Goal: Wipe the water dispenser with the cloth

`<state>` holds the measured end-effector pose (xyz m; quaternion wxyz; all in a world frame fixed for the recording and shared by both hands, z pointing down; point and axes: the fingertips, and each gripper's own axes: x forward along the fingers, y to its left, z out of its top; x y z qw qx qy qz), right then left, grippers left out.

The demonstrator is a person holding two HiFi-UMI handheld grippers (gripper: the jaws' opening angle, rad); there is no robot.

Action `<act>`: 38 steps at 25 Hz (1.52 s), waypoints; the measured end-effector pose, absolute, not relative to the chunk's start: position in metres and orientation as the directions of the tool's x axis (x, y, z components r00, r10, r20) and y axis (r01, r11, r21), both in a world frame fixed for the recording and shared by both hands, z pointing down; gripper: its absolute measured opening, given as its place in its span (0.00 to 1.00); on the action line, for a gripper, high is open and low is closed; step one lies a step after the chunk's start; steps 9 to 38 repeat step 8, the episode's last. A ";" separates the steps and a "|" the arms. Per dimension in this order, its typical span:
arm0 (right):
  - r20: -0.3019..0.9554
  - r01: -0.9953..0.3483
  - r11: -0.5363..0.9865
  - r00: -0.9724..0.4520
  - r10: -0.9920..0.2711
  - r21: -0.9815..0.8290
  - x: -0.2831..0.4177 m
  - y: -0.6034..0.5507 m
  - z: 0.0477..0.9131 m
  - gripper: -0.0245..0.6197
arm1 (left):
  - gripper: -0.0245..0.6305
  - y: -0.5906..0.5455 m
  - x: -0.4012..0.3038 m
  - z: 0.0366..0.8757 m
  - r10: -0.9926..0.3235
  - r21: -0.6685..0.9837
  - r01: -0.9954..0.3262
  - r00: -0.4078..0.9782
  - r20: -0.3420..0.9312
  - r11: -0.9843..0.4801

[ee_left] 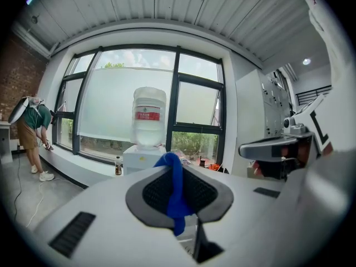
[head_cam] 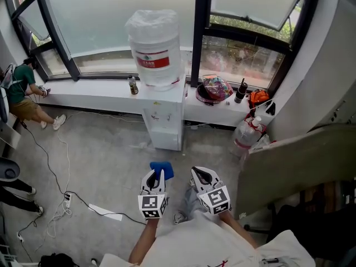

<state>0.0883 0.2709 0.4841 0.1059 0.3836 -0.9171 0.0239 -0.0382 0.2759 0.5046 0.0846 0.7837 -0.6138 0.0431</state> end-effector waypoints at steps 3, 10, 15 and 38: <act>0.216 -0.708 0.705 -0.683 -0.698 0.037 0.088 0.270 0.485 0.06 | 0.11 0.274 -0.038 0.504 -0.954 0.082 -0.968 0.246 0.170 -0.235; 0.223 -0.702 0.711 -0.687 -0.691 0.040 0.089 0.272 0.488 0.06 | 0.11 0.274 -0.036 0.504 -0.955 0.089 -0.969 0.242 0.169 -0.230; 0.223 -0.702 0.711 -0.687 -0.691 0.040 0.089 0.272 0.488 0.06 | 0.11 0.274 -0.036 0.504 -0.955 0.089 -0.969 0.242 0.169 -0.230; 0.223 -0.702 0.711 -0.687 -0.691 0.040 0.089 0.272 0.488 0.06 | 0.11 0.274 -0.036 0.504 -0.955 0.089 -0.969 0.242 0.169 -0.230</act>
